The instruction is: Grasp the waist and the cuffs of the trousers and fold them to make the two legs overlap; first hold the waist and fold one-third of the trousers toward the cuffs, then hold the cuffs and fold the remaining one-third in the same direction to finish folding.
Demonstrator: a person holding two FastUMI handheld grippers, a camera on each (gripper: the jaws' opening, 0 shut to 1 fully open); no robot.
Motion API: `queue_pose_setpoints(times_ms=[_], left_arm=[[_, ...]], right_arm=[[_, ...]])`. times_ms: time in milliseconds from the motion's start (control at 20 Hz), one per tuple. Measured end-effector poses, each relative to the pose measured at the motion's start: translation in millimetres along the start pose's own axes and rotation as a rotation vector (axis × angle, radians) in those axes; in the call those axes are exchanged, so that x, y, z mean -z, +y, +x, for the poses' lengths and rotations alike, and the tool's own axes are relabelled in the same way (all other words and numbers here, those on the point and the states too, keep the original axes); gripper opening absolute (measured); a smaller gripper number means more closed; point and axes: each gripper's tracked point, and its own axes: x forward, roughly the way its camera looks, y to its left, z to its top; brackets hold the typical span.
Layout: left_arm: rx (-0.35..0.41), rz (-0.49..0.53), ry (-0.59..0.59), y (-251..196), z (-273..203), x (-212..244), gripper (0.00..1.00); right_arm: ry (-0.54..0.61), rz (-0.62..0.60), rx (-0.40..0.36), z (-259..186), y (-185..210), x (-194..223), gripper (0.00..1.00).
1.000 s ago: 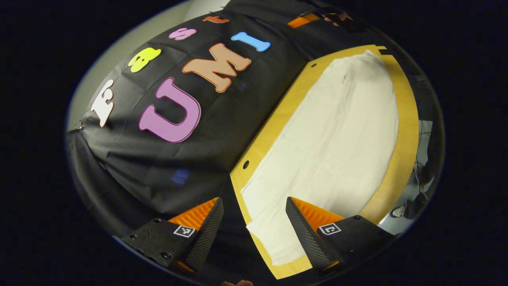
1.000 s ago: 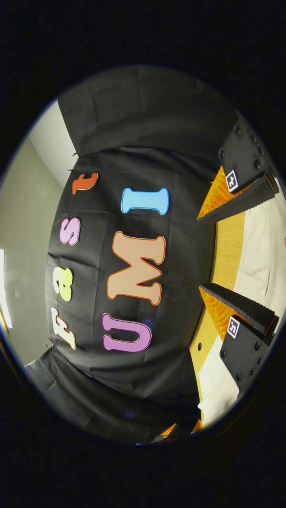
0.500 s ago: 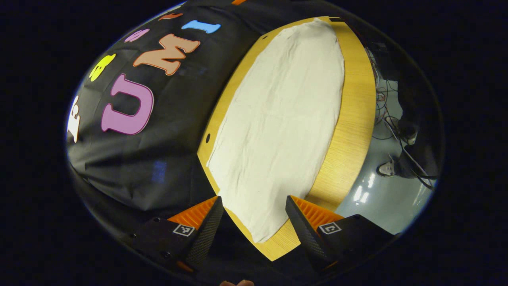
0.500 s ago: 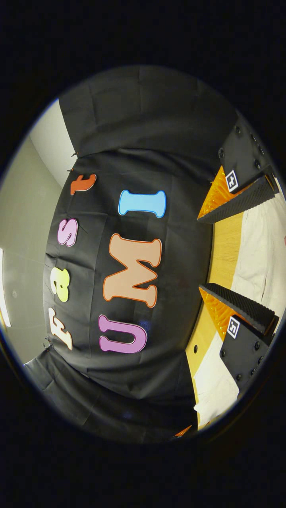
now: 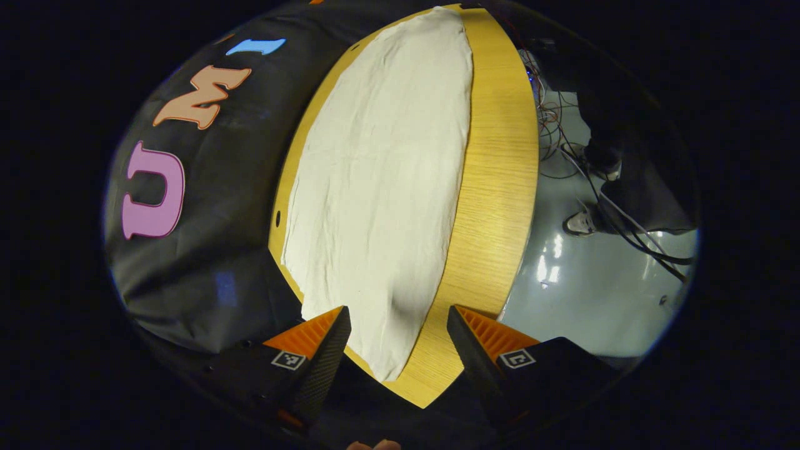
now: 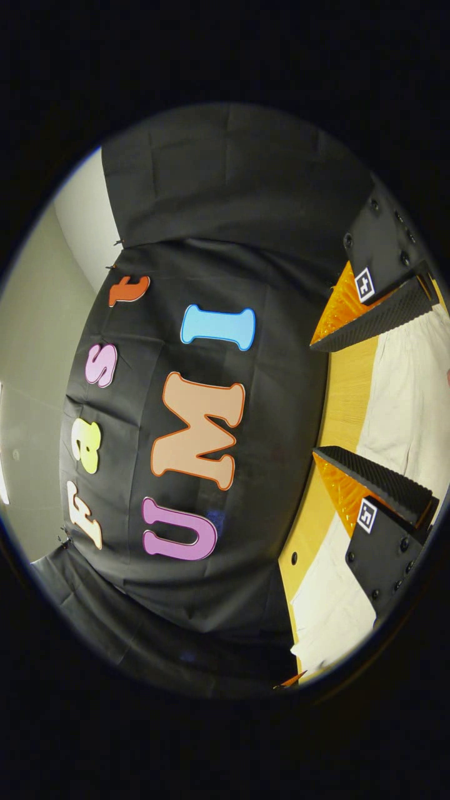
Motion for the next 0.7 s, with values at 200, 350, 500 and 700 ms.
queue_pose_setpoints(times_ms=[200, 350, 500, 700], left_arm=[[0.031, 0.054, 0.002, 2, 8, 0, 0.91], [0.041, 0.081, 0.003, 8, 15, -2, 0.91], [0.030, 0.092, 0.005, 19, 24, -3, 0.91], [0.040, 0.083, 0.013, 22, 30, -3, 0.90]], right_arm=[[0.010, -0.013, 0.019, -2, -6, 5, 0.98], [0.017, -0.014, 0.030, -4, -9, 9, 0.98], [0.025, -0.025, 0.041, -7, -14, 13, 0.97], [0.033, -0.028, 0.060, -9, -24, 16, 0.97]])
